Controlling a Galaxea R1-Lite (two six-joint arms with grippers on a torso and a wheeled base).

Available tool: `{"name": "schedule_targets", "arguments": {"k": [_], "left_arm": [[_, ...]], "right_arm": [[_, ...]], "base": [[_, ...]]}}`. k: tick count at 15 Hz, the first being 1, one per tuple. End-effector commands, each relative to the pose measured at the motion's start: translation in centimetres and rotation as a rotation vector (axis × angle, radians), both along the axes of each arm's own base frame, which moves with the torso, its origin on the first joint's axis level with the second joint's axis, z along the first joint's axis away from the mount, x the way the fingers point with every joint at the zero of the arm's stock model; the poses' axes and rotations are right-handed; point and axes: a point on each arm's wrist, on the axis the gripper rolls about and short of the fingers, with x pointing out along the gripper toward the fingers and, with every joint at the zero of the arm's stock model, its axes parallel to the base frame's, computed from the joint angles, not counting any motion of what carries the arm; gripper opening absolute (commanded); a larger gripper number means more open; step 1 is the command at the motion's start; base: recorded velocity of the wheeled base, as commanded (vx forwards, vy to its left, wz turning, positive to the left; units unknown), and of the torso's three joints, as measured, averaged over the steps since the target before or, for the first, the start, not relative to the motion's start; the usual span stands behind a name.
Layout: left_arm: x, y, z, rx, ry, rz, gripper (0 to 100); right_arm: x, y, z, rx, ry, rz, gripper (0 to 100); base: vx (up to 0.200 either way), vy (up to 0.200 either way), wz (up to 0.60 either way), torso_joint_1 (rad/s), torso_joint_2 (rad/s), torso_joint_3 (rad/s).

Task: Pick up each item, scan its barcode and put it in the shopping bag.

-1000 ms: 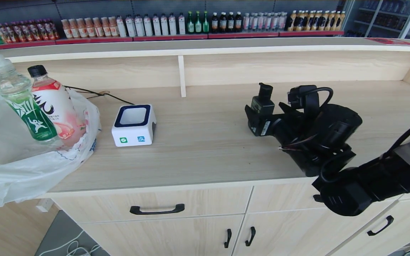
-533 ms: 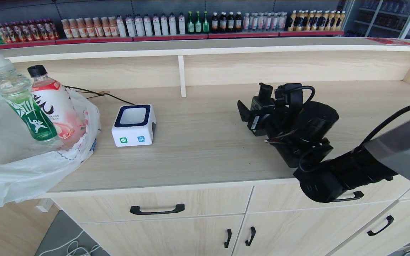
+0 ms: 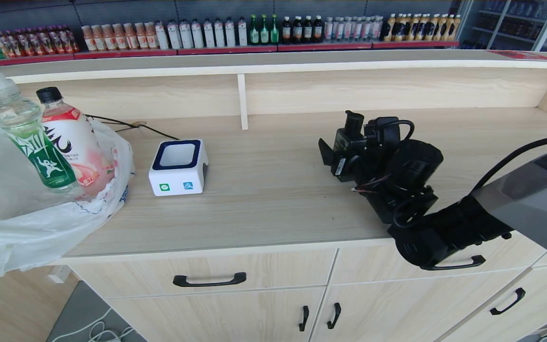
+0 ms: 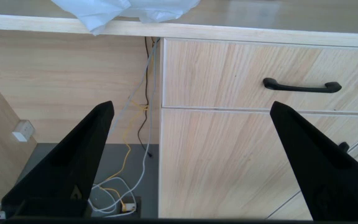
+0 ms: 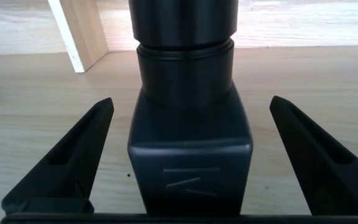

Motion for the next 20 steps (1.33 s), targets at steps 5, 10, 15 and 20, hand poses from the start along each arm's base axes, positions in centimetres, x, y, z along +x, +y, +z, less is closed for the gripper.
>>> {"name": "schedule_targets", "arguments": {"k": [5, 10, 15, 20], "left_arm": [[0.0, 0.0, 0.0, 0.0, 0.0, 0.001, 100], [0.0, 0.0, 0.0, 0.0, 0.0, 0.001, 100], [0.0, 0.0, 0.0, 0.0, 0.0, 0.001, 100], [0.0, 0.0, 0.0, 0.0, 0.0, 0.001, 100]], "right_arm": [[0.0, 0.0, -0.3, -0.001, 0.004, 0.0, 0], [-0.1, 0.0, 0.3, 0.008, -0.013, 0.017, 0], [-1.1, -0.5, 2.7, 0.014, -0.035, 0.021, 0], [-3.8, -1.2, 6.9, 0.024, -0.103, 0.026, 0]], "base": [[0.0, 0.0, 0.0, 0.0, 0.0, 0.0], [0.0, 0.0, 0.0, 0.0, 0.0, 0.0], [0.0, 0.0, 0.0, 0.0, 0.0, 0.0], [0.0, 0.0, 0.0, 0.0, 0.0, 0.0]]}}
